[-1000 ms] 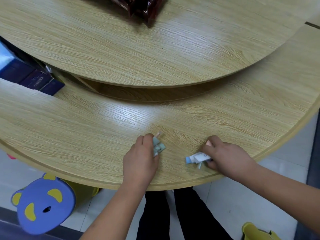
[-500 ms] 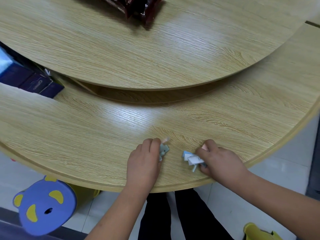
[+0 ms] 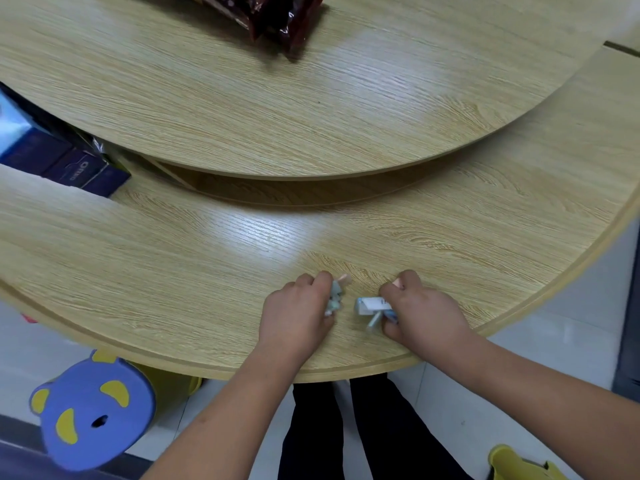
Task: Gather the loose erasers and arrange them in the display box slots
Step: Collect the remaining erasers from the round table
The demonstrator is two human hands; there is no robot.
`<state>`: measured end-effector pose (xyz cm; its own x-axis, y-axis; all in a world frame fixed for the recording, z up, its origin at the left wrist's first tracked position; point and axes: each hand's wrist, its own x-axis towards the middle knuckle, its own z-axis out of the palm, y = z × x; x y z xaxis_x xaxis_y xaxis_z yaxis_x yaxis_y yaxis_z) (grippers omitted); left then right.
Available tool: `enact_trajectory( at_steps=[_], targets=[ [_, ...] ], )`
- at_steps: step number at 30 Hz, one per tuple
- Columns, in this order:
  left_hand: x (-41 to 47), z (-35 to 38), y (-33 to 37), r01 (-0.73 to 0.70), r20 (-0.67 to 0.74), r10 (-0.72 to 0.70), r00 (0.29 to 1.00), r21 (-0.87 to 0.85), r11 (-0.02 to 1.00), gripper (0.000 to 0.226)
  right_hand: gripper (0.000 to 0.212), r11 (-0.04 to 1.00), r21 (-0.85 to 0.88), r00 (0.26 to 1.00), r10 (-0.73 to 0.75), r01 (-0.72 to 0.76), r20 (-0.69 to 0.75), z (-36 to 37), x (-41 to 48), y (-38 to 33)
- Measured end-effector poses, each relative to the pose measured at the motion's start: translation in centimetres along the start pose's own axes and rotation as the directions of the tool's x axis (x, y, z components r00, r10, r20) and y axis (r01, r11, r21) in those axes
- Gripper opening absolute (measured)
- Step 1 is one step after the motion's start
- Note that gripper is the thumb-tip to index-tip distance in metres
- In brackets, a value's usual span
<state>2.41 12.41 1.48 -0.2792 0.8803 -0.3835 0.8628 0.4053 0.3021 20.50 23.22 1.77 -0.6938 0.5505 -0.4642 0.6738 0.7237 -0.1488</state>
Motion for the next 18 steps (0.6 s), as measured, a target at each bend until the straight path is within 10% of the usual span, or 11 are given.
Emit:
enact_trajectory(
  at_steps=[18],
  targets=[
    [1.1,-3.9,5.3,0.059,-0.037,-0.084,0.996,-0.437,0.898,0.027,0.021,0.865,0.462,0.979,0.194,-0.197,0.053,-6.2,-1.8,2.0]
  ],
)
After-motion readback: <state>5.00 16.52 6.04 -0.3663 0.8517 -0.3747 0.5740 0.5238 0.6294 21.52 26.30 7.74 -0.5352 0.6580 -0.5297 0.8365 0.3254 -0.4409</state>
